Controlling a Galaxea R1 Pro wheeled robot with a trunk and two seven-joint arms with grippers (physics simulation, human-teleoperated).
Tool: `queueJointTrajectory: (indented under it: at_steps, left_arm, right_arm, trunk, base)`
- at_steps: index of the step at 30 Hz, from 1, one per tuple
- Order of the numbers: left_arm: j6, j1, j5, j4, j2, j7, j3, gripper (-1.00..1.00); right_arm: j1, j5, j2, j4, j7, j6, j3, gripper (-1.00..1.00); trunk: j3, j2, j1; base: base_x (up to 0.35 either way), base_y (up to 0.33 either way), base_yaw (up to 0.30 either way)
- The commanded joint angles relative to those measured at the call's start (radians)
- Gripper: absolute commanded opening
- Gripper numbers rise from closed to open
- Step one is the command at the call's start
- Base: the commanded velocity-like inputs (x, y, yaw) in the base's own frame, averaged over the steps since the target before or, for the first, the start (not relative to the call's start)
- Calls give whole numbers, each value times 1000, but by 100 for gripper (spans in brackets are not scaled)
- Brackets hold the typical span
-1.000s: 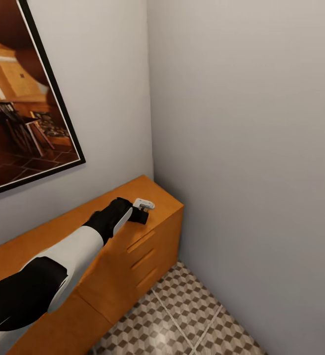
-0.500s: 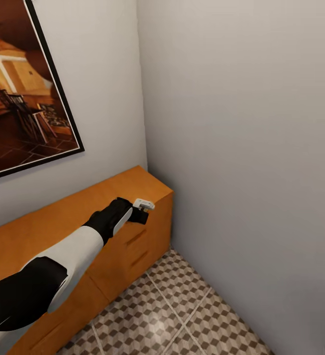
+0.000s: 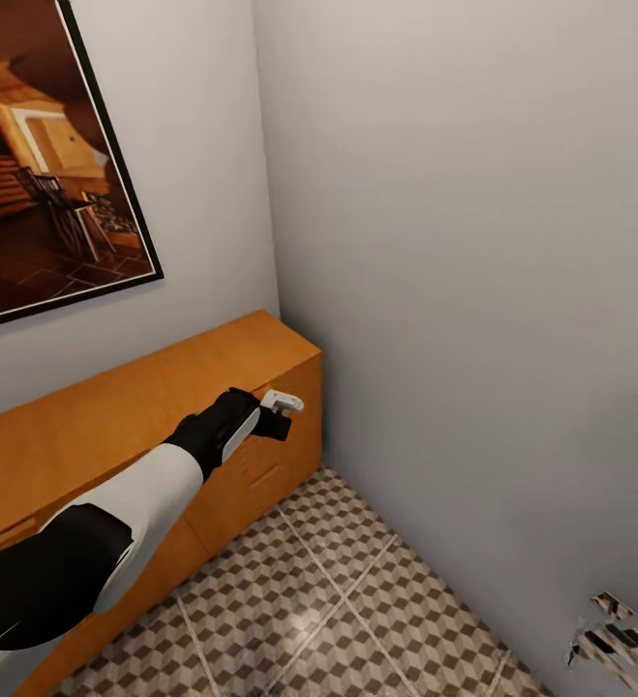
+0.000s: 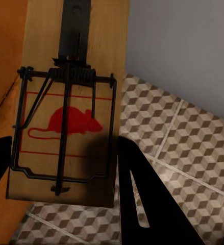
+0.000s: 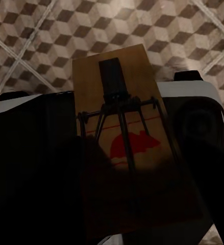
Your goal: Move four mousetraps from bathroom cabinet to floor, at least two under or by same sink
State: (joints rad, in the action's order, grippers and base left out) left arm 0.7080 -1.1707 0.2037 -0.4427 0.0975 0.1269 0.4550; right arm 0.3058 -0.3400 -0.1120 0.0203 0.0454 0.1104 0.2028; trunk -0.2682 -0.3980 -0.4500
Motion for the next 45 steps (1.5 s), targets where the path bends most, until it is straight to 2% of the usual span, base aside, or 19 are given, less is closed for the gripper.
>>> queueJointTrajectory:
  at_steps: [1, 13, 22, 24, 26, 30, 32, 36, 38, 42, 43, 44, 45]
  left_arm:
    - [4, -1, 6, -1, -1, -2, 7, -100]
    - [2, -1, 6, 20, 0, 0, 8, -100]
    - [-13, 2, 5, 131, 6, 5, 24, -100]
    - [-48, 15, 5, 157, 8, 6, 46, -100]
    - [-105, 36, 6, 182, 9, 6, 92, -100]
    - [-138, 68, 6, 217, 10, 26, 146, -100]
    - [-164, 90, 5, 240, 10, 47, 156, -100]
    - [-273, 149, 5, 287, 10, 64, 167, -100]
    - [-296, 170, 5, 302, 10, 66, 181, -100]
    - [-320, 229, 5, 320, 10, 67, 254, -100]
    - [-335, 250, 5, 321, 9, 66, 282, -100]
    - [-391, 284, 5, 332, 8, 65, 321, -100]
    - [-411, 294, 5, 338, 7, 65, 330, -100]
  right_arm:
    - [1, -11, 0, -2, 4, 5, 7, -100]
    - [1, -10, 0, -2, 4, 5, 6, -100]
    - [1, -11, 2, -2, 4, 5, 7, -100]
    - [1, -11, 2, -2, 4, 5, 7, -100]
    - [1, -11, 2, -2, 4, 5, 7, -100]
    - [1, -11, 2, -1, 3, 5, 6, -100]
    - [1, -11, 2, -1, 3, 5, 6, -100]
    - [1, -11, 2, 1, 2, 5, 6, -100]
    - [1, -11, 2, 2, 2, 5, 6, -100]
    - [1, -12, 3, 4, 2, 6, 6, -100]
    - [1, -12, 3, 4, 2, 6, 5, -100]
    - [1, -13, 6, 6, 2, 8, 5, -100]
    - [1, -13, 8, 6, 2, 9, 5, -100]
  trunk:
    - [-2, -2, 0]
    - [-2, -2, 0]
    - [-2, -2, 0]
    - [-2, -2, 0]
    - [-2, -2, 0]
    - [-2, -2, 0]
    - [-2, -2, 0]
    - [-2, -2, 0]
    - [-2, -2, 0]
    - [-2, -2, 0]
    - [-2, -2, 0]
    - [-2, -2, 0]
    - [-2, -2, 0]
  base:
    - [-255, -129, 0]
    - [-42, -22, 0]
    - [0, 0, 0]
    - [0, 0, 0]
    - [0, 0, 0]
    - [0, 0, 0]
    - [0, 0, 0]
    - [0, 0, 0]
    - [0, 0, 0]
    - [0, 0, 0]
    - [0, 0, 0]
    - [0, 0, 0]
    - [0, 0, 0]
